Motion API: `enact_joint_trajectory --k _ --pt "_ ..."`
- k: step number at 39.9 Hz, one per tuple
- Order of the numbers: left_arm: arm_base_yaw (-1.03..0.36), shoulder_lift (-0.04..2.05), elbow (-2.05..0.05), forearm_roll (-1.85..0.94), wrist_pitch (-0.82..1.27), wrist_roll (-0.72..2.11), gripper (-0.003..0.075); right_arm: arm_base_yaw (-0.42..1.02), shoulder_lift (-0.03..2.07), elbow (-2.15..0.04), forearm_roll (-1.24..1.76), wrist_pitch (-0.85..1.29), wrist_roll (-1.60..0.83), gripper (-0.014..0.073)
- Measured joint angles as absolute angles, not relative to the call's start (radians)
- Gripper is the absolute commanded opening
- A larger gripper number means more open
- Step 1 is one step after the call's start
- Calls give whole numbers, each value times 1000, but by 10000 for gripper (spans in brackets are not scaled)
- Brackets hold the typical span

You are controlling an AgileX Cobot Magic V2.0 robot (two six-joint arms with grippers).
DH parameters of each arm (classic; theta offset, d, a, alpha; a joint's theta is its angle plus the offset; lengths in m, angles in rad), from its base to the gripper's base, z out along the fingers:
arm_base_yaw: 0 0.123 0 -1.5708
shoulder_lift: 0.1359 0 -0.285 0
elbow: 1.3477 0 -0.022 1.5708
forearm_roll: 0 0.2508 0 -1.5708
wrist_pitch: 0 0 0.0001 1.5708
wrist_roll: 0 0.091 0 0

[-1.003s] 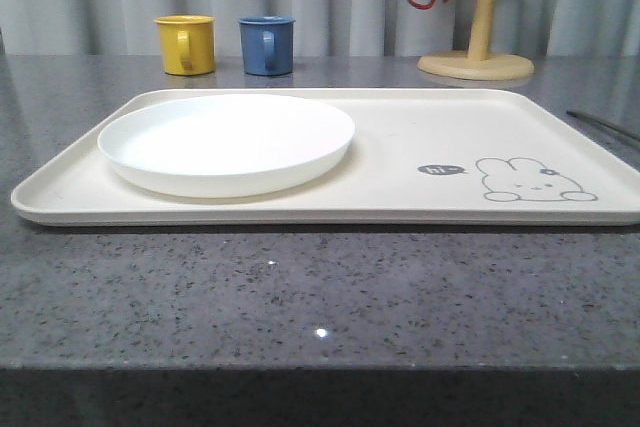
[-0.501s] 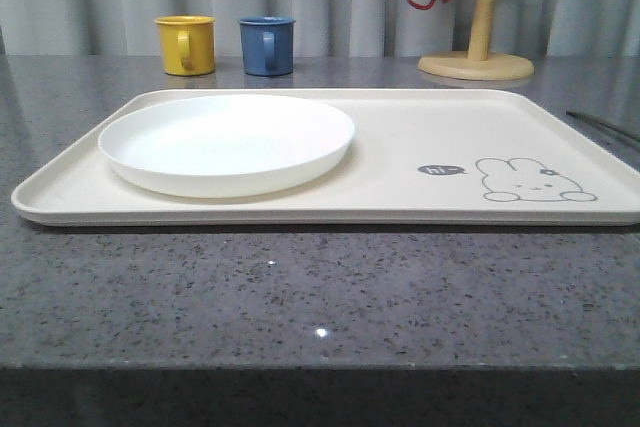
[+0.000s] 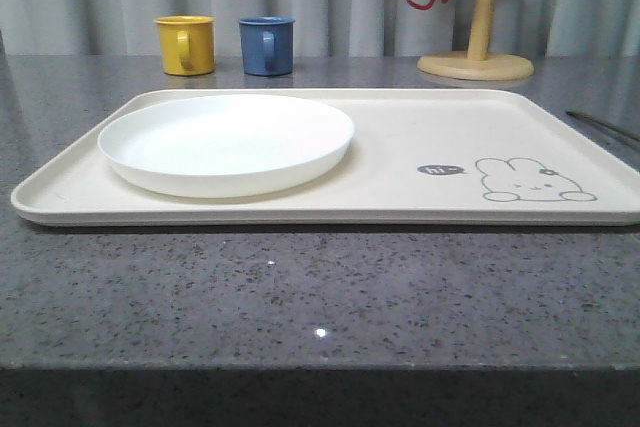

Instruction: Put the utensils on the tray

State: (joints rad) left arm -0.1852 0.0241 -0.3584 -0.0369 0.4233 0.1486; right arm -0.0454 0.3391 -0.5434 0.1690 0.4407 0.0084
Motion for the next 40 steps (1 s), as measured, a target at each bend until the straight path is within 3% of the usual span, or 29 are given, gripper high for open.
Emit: enact_joint_trajectory --k 16,18,23,26,40 --pt "-185 24 -358 -37 423 149 -18 -45 339 -543 169 441 8 557" --pt "-185 24 -358 -37 423 149 -18 -45 339 -543 169 441 8 531" --pt "-185 24 -358 -37 423 149 -18 -45 342 -548 169 448 8 363" --pt "-185 24 -358 -37 423 149 -18 -45 365 -566 169 470 8 334" --pt "-185 24 -358 -37 423 149 -18 -45 825 -880 169 777 -131 333"
